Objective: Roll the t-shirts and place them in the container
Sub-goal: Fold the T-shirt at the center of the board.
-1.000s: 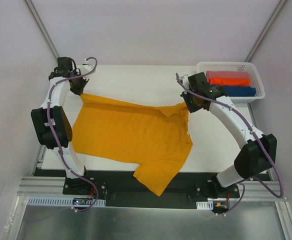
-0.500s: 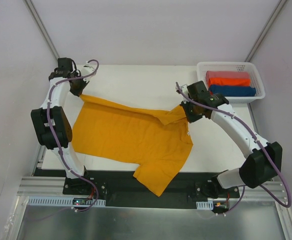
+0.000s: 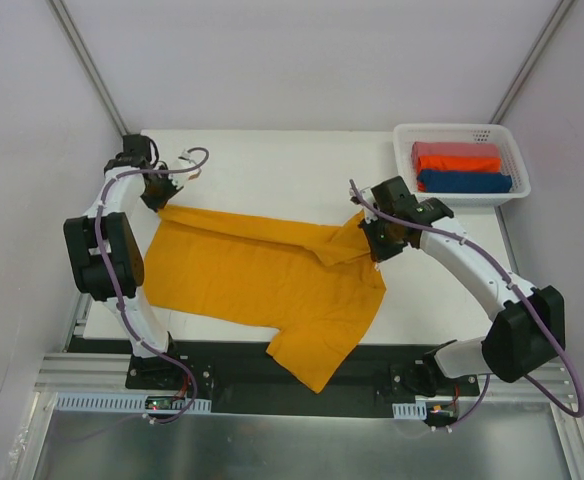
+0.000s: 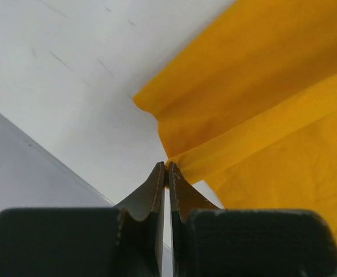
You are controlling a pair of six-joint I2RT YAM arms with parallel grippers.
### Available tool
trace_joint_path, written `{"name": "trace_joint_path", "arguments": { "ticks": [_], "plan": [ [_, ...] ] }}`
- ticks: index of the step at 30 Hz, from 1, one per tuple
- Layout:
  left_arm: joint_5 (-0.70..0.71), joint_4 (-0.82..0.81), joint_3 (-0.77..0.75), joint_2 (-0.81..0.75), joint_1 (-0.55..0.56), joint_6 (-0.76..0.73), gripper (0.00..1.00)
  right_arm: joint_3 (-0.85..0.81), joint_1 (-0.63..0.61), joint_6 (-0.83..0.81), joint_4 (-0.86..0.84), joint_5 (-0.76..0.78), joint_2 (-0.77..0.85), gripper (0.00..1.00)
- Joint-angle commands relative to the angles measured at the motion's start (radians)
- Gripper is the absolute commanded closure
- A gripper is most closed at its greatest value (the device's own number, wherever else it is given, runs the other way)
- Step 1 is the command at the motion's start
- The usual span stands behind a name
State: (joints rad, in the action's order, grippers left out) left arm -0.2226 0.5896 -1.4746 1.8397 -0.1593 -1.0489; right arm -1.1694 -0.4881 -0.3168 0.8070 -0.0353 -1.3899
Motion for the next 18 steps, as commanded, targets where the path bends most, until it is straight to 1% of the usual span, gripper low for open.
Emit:
{"name": "trace_joint_path", "arguments": {
  "ticks": [1, 5, 13, 14, 15, 16, 18],
  "plan": [
    [0.028, 0.018, 0.069, -0.076, -0.022, -0.088, 1.0, 0.046, -0.013, 0.05, 0.041, -0.052, 0.046, 0.99],
    [0.048, 0.018, 0.114, -0.086, -0.028, -0.109, 1.0, 0.077, -0.033, 0.059, 0.043, -0.084, 0.052, 0.99],
    [0.083, 0.021, 0.175, -0.111, -0.043, -0.138, 1.0, 0.097, -0.047, 0.067, 0.029, -0.098, 0.054, 0.99],
    [0.089, 0.019, 0.187, -0.12, -0.045, -0.138, 1.0, 0.099, -0.049, 0.062, 0.037, -0.13, 0.054, 0.99],
    [0.097, 0.022, 0.213, -0.125, -0.045, -0.135, 1.0, 0.097, -0.049, 0.035, 0.044, -0.158, 0.052, 0.95],
    [0.121, 0.024, 0.224, -0.128, -0.042, -0.132, 0.99, 0.09, -0.046, 0.024, 0.055, -0.181, 0.054, 0.86],
    [0.141, 0.045, 0.24, -0.148, -0.045, -0.108, 0.87, 0.021, -0.034, -0.004, 0.096, -0.202, 0.06, 0.74]
  ]
}}
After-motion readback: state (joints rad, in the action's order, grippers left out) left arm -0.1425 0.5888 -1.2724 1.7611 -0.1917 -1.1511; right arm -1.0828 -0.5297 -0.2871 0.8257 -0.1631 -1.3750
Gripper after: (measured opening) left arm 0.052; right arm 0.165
